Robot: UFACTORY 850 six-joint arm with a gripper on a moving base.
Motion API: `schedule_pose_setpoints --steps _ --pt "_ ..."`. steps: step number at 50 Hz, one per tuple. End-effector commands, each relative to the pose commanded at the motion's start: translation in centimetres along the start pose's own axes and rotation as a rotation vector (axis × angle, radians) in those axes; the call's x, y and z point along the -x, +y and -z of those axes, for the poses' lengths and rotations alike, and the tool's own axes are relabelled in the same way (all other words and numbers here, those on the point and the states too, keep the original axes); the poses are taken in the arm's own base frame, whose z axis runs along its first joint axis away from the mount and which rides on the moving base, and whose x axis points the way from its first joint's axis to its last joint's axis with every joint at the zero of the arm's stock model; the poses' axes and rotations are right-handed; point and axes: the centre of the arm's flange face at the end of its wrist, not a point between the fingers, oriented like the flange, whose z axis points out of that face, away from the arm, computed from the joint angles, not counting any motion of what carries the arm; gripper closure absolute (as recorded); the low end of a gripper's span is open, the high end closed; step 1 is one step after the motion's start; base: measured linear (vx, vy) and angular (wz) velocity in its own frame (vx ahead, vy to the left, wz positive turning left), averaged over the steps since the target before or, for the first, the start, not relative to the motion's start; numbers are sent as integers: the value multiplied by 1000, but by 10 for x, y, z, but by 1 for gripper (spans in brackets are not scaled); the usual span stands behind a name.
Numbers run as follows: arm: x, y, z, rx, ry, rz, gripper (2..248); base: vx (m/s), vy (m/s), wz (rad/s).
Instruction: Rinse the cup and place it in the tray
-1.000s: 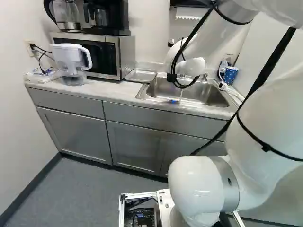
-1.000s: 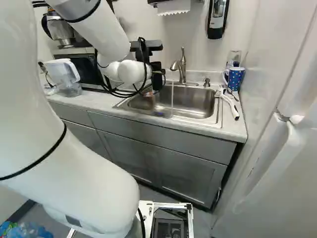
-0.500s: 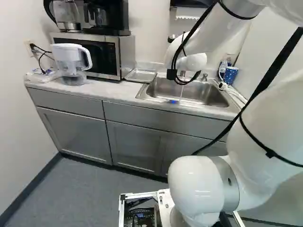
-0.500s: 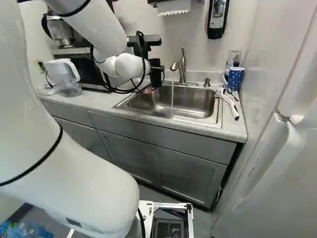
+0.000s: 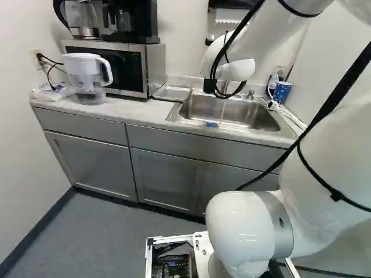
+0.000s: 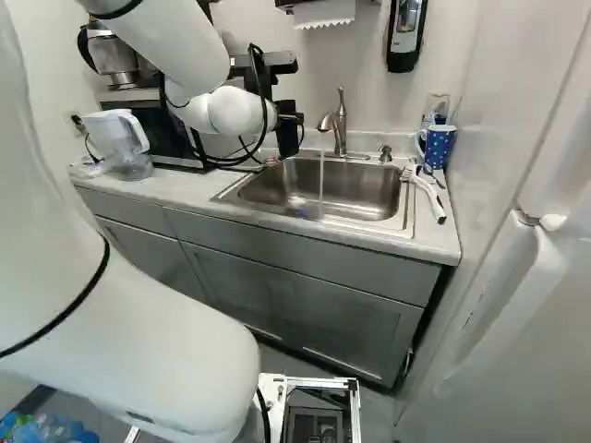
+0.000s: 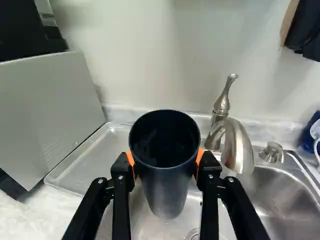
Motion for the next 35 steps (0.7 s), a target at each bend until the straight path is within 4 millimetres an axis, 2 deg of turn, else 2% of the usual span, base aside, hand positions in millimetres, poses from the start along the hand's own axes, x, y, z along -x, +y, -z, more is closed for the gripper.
schedule_pose_setpoints --steps 14,35 --pt "0 0 0 0 0 -11 125 0 0 0" --pt "0 0 0 0 0 -211 125 0 0 0"
